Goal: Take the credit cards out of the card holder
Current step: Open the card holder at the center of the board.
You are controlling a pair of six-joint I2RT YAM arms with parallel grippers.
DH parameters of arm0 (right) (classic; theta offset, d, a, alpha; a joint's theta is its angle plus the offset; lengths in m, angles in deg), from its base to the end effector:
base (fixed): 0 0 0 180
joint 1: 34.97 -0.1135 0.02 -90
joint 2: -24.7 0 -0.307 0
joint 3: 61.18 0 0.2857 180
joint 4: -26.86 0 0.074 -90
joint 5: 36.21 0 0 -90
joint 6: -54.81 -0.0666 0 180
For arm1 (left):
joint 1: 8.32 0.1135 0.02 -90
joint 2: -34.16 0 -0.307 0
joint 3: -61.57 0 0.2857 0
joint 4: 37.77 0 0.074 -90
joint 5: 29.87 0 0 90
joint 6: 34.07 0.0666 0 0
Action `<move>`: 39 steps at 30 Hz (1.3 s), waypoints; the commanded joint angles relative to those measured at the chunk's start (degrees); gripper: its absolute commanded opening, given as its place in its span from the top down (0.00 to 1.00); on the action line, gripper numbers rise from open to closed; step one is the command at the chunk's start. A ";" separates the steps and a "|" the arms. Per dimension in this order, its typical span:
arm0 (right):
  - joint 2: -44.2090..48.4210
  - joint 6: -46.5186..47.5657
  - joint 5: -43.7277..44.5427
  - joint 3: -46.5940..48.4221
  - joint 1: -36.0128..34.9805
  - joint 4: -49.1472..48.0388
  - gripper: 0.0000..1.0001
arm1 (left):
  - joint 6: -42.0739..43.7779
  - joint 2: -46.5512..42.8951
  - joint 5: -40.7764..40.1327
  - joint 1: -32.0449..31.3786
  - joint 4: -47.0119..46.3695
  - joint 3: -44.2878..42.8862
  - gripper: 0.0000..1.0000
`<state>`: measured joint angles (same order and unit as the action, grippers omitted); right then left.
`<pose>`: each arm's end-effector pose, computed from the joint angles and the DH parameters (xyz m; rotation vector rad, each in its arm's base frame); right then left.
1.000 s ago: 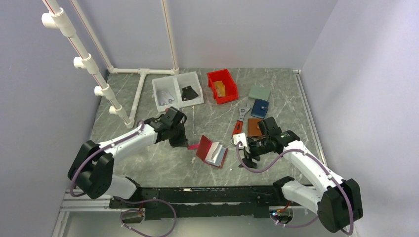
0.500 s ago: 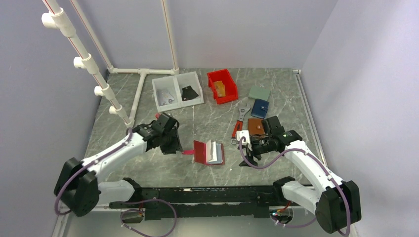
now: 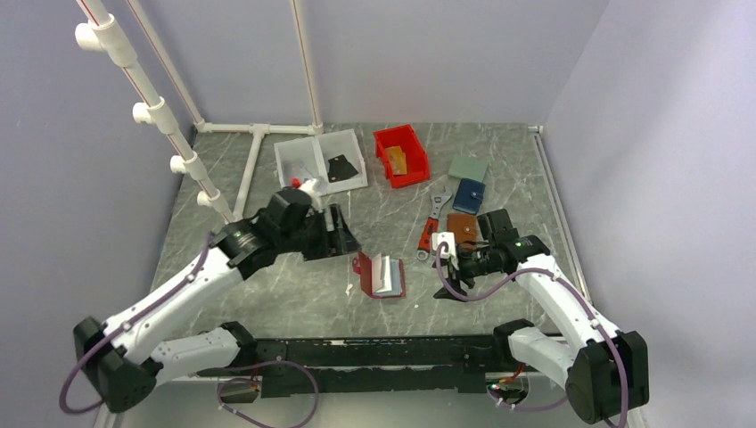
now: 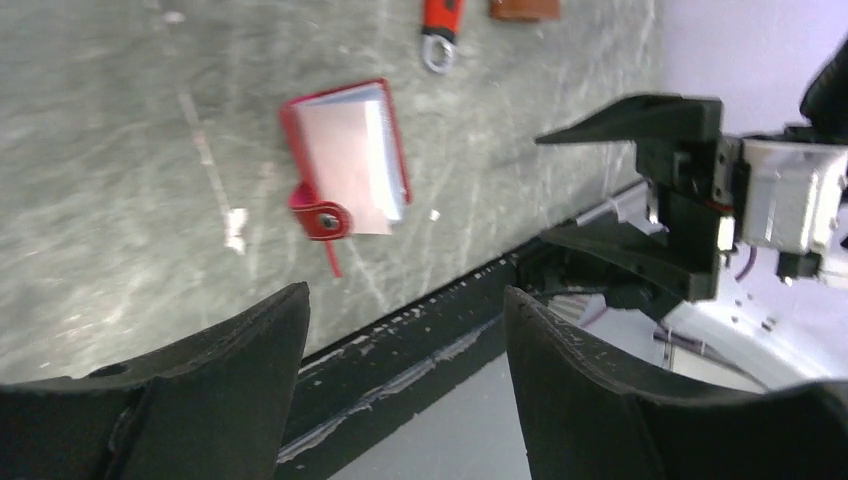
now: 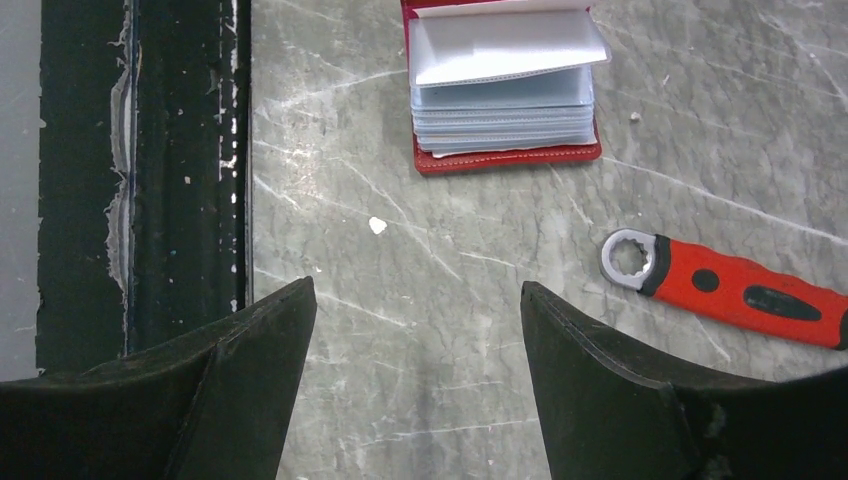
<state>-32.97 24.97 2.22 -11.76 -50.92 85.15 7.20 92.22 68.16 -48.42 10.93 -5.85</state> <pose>0.1631 0.1009 0.2261 -1.6036 1.6732 0.8520 0.1835 -0.1667 0.3318 -0.1028 2.4408 -0.9312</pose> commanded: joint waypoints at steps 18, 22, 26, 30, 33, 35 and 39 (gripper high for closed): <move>0.82 2.64 -4.59 2.24 5.31 3.31 0.22 | -7.29 45.85 -21.96 -17.91 17.63 -31.01 0.34; 0.65 2.77 -4.59 2.19 5.40 3.44 0.22 | -7.39 49.32 -22.30 -18.00 18.53 -31.65 0.33; 0.57 2.78 -4.59 2.14 5.46 3.42 0.22 | -7.69 50.16 -23.10 -18.01 19.31 -31.13 0.32; 0.31 2.92 -4.72 2.18 5.54 3.68 0.22 | -6.75 50.27 -21.66 -18.02 17.93 -29.72 0.31; 0.17 3.03 -4.85 2.27 5.41 3.75 0.22 | -5.32 49.79 -19.98 -18.00 16.28 -28.77 0.30; 0.17 3.03 -4.81 2.23 5.43 3.67 0.22 | -4.38 49.38 -19.28 -17.91 15.17 -27.89 0.30; 0.10 3.01 -4.85 2.08 5.47 3.76 0.22 | -3.96 48.21 -20.34 -17.91 14.90 -26.68 0.31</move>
<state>-32.95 26.28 0.53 -11.61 -45.65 88.70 2.22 142.98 48.29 -66.17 26.78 -33.39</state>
